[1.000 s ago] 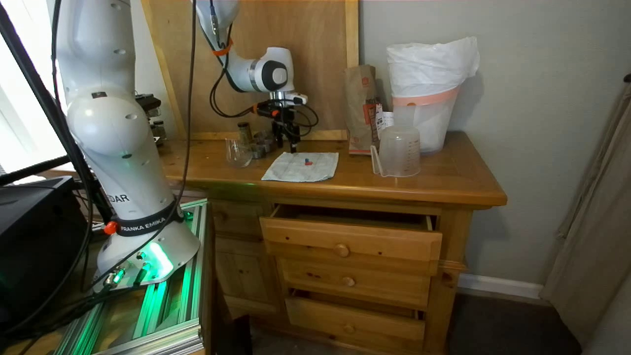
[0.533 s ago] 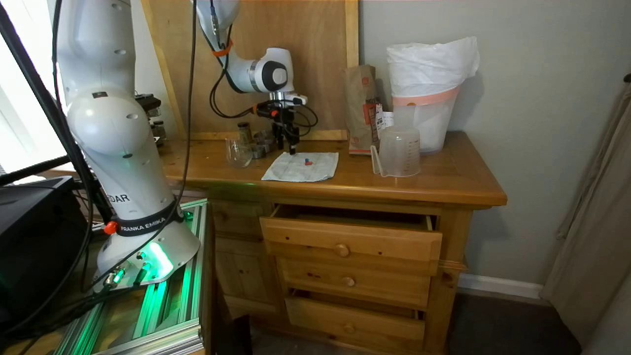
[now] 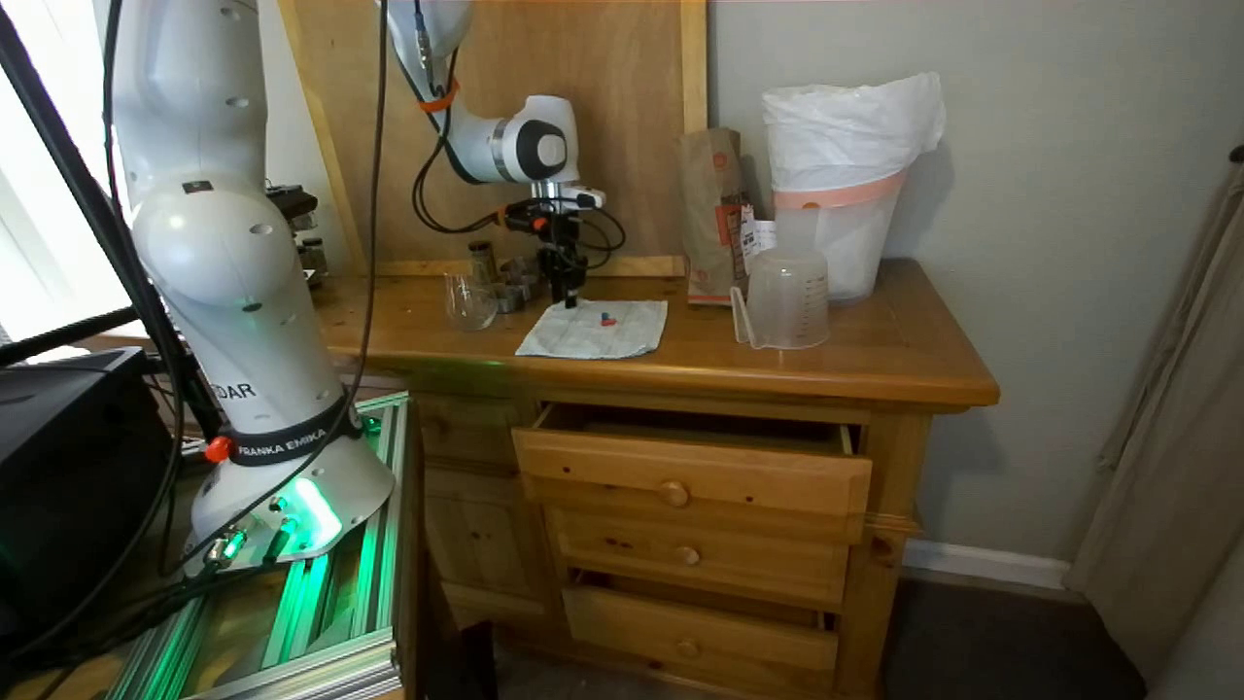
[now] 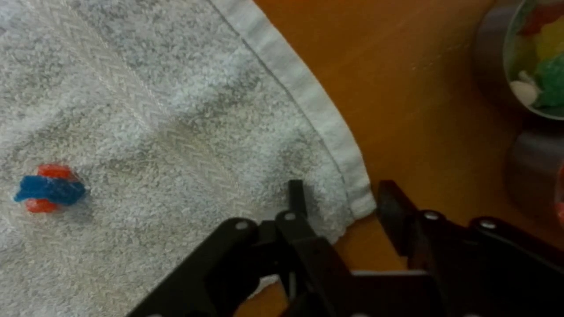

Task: Put the orange and blue object on top of the napkin then fold the napkin into a triangle twice.

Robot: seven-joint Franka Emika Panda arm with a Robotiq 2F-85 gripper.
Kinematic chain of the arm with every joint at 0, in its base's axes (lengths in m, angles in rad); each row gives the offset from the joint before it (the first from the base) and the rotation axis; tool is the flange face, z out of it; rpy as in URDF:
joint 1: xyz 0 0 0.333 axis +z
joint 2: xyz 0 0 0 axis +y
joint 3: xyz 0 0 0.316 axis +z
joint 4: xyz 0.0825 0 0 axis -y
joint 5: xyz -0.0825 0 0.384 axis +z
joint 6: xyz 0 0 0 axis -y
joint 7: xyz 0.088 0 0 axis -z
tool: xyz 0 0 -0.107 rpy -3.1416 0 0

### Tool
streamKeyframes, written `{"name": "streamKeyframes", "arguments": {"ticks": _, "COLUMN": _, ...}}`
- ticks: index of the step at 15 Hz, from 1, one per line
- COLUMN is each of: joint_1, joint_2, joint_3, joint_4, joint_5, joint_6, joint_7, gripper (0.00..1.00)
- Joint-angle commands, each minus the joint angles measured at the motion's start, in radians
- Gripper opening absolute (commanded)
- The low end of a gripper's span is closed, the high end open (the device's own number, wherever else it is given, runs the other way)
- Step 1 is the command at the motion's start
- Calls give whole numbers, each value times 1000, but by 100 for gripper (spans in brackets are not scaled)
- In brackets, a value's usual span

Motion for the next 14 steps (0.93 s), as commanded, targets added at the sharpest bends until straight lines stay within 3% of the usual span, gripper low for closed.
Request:
{"name": "streamKeyframes", "arguments": {"ticks": 1, "joint_1": 21, "joint_2": 16, "joint_3": -16, "joint_4": 25, "joint_5": -28, "joint_6": -23, "joint_7": 37, "gripper": 41}}
{"name": "streamKeyframes", "arguments": {"ticks": 4, "joint_1": 23, "joint_2": 17, "joint_3": -17, "joint_4": 25, "joint_5": -29, "joint_6": -25, "joint_7": 38, "gripper": 40}}
{"name": "streamKeyframes", "arguments": {"ticks": 7, "joint_1": 22, "joint_2": 10, "joint_3": -20, "joint_4": 25, "joint_5": -35, "joint_6": -29, "joint_7": 39, "gripper": 32}}
{"name": "streamKeyframes", "arguments": {"ticks": 11, "joint_1": 15, "joint_2": -19, "joint_3": -37, "joint_4": 18, "joint_5": -54, "joint_6": -32, "joint_7": 47, "gripper": 4}}
{"name": "streamKeyframes", "arguments": {"ticks": 14, "joint_1": 7, "joint_2": -41, "joint_3": -51, "joint_4": 16, "joint_5": -65, "joint_6": -35, "joint_7": 53, "gripper": 3}}
